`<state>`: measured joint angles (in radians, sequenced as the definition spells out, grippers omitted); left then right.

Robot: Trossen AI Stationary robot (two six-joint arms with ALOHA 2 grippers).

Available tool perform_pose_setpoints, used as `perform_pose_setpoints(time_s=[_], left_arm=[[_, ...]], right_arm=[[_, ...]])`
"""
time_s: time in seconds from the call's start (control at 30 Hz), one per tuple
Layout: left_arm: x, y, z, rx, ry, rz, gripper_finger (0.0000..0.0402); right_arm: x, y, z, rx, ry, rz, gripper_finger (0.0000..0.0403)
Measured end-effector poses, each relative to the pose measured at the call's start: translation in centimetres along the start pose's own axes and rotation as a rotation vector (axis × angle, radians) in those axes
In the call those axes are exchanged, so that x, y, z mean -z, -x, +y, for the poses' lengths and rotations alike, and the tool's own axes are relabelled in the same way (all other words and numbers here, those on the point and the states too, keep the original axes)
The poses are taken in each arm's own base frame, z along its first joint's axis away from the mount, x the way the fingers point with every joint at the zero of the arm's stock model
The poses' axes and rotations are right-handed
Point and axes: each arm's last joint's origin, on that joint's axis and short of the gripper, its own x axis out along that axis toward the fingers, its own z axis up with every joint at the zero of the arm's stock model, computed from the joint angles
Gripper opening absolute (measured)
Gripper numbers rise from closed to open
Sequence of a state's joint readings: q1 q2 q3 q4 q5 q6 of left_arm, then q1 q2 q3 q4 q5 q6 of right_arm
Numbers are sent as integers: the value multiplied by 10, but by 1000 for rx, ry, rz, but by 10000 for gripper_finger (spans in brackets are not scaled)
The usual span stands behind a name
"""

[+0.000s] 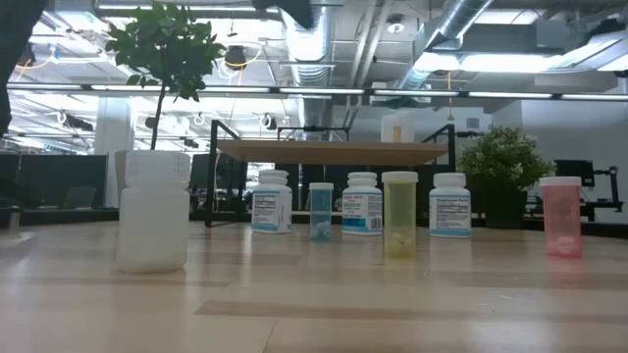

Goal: Pick and place medicine bottles onto shelf by color
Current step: Put the white pill bottle on the shelf

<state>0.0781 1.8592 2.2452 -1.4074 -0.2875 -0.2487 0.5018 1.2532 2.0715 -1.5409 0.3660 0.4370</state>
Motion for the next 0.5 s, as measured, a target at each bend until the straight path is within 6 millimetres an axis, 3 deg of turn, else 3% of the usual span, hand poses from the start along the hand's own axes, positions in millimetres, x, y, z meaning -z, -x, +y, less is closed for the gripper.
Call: perform_pose_setpoints(time_s=[0.2,0.5], left_arm=[[28,30,-39,103,-56,86,41],[64,54,-102,291,-190,182,163]], right_arm=[[-5,-18,10,22,21,42,122],[-15,-44,10,96,55,83,122]])
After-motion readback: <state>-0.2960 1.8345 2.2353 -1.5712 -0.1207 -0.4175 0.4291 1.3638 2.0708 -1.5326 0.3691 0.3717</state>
